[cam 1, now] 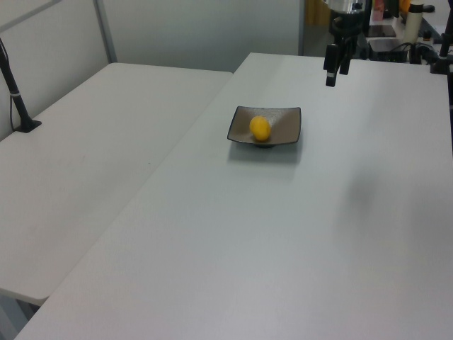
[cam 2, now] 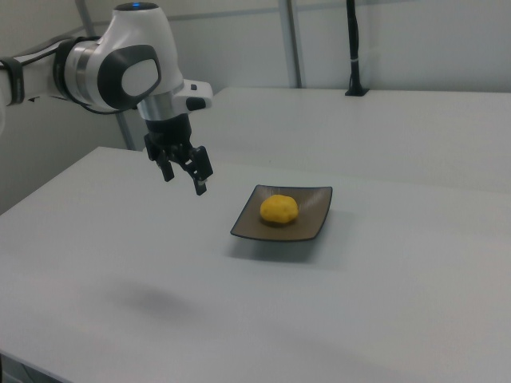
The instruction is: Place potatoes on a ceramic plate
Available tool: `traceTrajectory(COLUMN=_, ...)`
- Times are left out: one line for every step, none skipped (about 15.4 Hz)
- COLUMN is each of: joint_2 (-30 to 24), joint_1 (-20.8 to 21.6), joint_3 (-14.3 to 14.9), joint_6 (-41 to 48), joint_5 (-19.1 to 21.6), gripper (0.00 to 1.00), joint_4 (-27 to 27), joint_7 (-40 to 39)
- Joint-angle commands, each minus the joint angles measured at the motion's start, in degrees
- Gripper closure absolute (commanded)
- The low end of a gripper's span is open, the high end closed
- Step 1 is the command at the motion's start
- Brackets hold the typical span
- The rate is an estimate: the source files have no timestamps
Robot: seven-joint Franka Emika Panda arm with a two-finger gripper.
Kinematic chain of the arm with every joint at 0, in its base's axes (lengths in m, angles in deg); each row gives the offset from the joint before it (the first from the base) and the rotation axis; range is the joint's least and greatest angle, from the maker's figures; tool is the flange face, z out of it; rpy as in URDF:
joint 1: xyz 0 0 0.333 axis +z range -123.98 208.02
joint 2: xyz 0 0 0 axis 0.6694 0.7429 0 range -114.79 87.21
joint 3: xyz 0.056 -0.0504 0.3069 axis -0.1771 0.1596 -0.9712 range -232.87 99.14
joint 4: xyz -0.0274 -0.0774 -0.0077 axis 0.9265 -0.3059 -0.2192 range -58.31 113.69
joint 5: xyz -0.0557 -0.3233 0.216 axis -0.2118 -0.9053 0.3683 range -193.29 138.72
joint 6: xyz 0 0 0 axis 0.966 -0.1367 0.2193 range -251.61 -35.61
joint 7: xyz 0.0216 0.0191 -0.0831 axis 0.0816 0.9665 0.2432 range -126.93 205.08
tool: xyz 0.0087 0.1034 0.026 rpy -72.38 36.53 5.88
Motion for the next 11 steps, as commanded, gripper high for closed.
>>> traceTrajectory(joint_2=-0.51, joint_1=-2.11, joint_3=-3.51, joint_6=-1.07, joint_5=0.67, gripper=0.00, joint_4=0.95, joint_7=-1.45)
traceTrajectory(joint_2=-0.51, joint_1=-2.11, joint_3=-3.60, joint_6=-0.98, joint_5=0.32, gripper=0.00, joint_4=0.95, joint_7=-1.53)
traceTrajectory(joint_2=-0.59, joint_1=-2.38, joint_3=-3.78, joint_6=-0.81, joint_5=0.31, gripper=0.00, joint_4=0.95, joint_7=-1.71)
traceTrajectory(joint_2=-0.60, joint_1=-3.25, joint_3=-4.30, joint_6=-0.46, joint_5=0.31, gripper=0.00, joint_4=0.95, joint_7=-2.23)
traceTrajectory(joint_2=-0.60, joint_1=-4.74, joint_3=-5.96, joint_6=0.33, joint_5=0.31, gripper=0.00, joint_4=0.95, joint_7=-2.50)
traceTrajectory(joint_2=-0.60, joint_1=-5.53, joint_3=-6.50, joint_6=0.51, joint_5=0.40, gripper=0.00, joint_4=0.95, joint_7=-2.33)
traceTrajectory(joint_2=-0.68, joint_1=-5.89, joint_3=-6.50, joint_6=1.21, joint_5=1.10, gripper=0.00, joint_4=0.86, joint_7=-1.89)
traceTrajectory(joint_2=-0.68, joint_1=-6.68, joint_3=-6.50, joint_6=3.13, joint_5=1.10, gripper=0.00, joint_4=-0.18, joint_7=-2.41)
traceTrajectory(joint_2=-0.42, joint_1=-6.69, joint_3=-6.50, joint_6=4.20, joint_5=1.02, gripper=0.00, joint_4=-0.71, joint_7=-2.68)
traceTrajectory(joint_2=-0.42, joint_1=-6.60, joint_3=-6.50, joint_6=4.29, joint_5=1.02, gripper=0.00, joint_4=-0.72, joint_7=-2.68)
traceTrajectory(joint_2=-0.42, joint_1=-6.51, joint_3=-6.50, joint_6=4.21, joint_5=1.02, gripper=0.00, joint_4=-0.72, joint_7=-2.16)
